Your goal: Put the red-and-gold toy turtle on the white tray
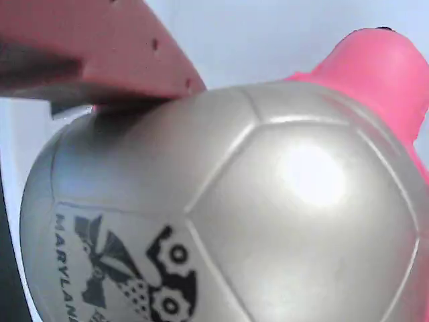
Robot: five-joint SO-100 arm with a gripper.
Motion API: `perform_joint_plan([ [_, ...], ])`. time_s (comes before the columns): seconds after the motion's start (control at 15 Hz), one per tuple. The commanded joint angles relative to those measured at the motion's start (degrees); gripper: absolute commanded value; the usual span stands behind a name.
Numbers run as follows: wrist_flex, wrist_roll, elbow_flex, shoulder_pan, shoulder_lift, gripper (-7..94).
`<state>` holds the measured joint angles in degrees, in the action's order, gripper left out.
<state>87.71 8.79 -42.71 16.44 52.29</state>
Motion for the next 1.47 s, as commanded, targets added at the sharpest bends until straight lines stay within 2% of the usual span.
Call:
perform_joint_plan([
  [0.0, -0.62, 1.23, 3.43, 1.49, 2.11, 1],
  [0.2, -0.35, 1.58, 3.16, 1.93, 1.67, 16],
  [0.33, 0.53, 1.67, 2.99, 2.29, 1.23, 37],
  [0.4, 0.53, 1.49, 2.64, 2.55, 1.14, 43],
  [0.67, 1.49, 1.58, 2.72, 2.81, 1.14, 56],
  [1.07, 2.29, 1.58, 2.64, 3.08, 1.32, 56],
  [1.27, 2.11, 1.67, 2.55, 2.55, 4.57, 35],
  [1.4, 2.02, 1.05, 2.72, 2.02, 8.26, 25],
])
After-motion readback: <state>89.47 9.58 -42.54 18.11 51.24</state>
